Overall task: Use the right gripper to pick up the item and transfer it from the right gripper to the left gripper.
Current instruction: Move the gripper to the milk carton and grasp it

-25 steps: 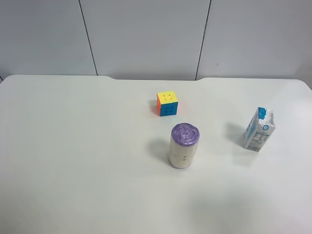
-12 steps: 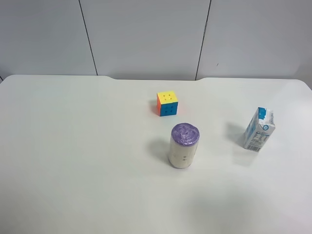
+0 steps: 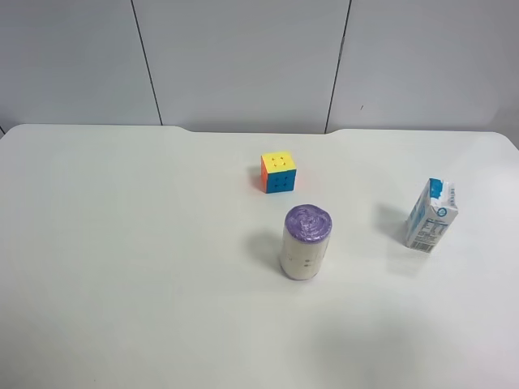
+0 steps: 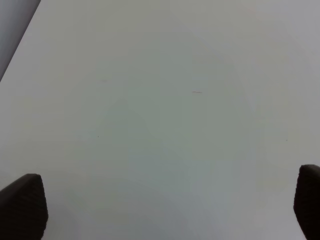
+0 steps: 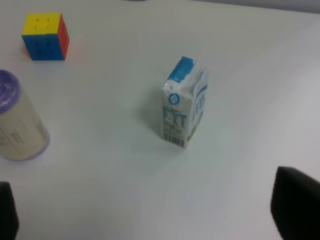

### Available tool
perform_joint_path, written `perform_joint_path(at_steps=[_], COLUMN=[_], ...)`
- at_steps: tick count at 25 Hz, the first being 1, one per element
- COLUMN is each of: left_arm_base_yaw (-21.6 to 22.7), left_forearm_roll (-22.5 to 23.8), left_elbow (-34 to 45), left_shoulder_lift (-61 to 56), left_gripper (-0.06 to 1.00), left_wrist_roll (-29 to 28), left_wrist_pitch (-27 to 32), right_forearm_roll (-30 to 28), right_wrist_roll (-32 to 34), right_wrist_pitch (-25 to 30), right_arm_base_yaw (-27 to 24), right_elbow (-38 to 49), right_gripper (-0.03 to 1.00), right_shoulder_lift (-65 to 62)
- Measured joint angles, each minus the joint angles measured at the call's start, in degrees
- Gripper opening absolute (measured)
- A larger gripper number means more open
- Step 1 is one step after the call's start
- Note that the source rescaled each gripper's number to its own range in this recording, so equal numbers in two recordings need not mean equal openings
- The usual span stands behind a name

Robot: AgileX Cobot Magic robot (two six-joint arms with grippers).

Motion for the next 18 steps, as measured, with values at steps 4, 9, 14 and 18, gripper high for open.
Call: perform_joint_path(at_steps=[4,9,14,18], left_arm_base_yaw=[0.00,0.00,0.00,0.00], left_forearm_roll=[0.00,0.00,0.00,0.00], left_elbow=[0.00,0.00,0.00,0.00], left_shoulder_lift=[0.00,0.00,0.00,0.00], left_gripper=[1.00,1.00,1.00,1.00], left_wrist_roll=[0.00,0.00,0.00,0.00], left_wrist_pitch=[0.00,0.00,0.00,0.00], right_forearm_roll=[0.00,-0.21,-0.71,-3.88], right_wrist_roll=[0.05,0.37,3.40,10.35], right_wrist_pitch=[0.00,0.00,0.94,1.83], right_arm_base_yaw=[0.00,0.00,0.00,0.00], right_elbow=[0.00,0.00,-0.77,-4.98], right_gripper=[1.00,1.00,1.00,1.00], right_shoulder_lift=[0.00,0.00,1.68,11.33])
